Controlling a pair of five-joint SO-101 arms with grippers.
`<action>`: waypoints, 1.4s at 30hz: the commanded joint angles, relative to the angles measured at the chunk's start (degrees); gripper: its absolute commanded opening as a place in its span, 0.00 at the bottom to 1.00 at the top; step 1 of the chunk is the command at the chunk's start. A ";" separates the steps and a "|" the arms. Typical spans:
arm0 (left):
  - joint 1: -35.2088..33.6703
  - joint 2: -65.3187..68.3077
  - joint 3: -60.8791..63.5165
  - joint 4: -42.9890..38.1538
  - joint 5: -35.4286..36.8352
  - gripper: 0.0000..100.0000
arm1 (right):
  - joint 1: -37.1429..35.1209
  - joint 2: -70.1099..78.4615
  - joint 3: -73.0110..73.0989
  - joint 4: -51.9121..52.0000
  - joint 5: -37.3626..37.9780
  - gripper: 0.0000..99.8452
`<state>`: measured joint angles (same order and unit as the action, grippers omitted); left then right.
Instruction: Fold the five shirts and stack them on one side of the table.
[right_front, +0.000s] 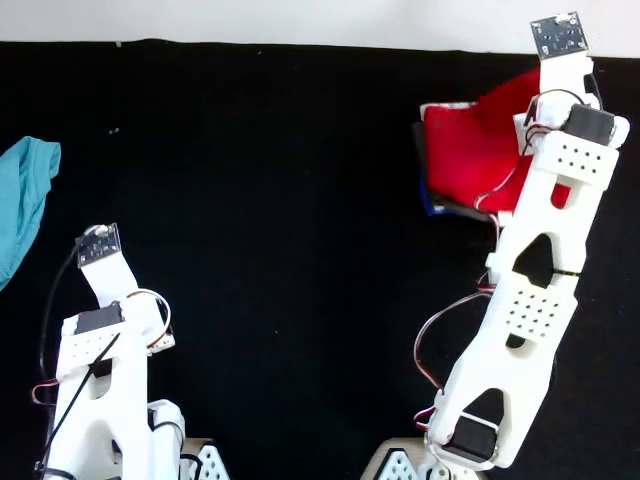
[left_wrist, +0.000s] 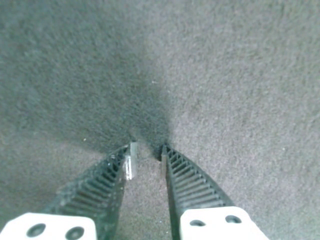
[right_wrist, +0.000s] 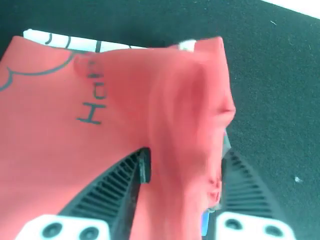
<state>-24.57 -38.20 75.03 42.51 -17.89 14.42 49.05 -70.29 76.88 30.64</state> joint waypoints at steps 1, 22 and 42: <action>-0.75 -0.04 0.22 -1.93 0.44 0.10 | 0.48 -1.63 -2.24 0.13 0.44 0.25; -0.75 -0.04 0.22 -1.93 0.44 0.10 | 5.32 7.87 0.92 -18.95 -3.16 0.06; -0.75 -0.04 0.22 -1.93 0.44 0.10 | -4.09 -6.29 -19.03 4.62 -17.41 0.23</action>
<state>-24.57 -38.20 75.03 42.33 -17.89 12.40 48.88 -85.85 78.11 14.46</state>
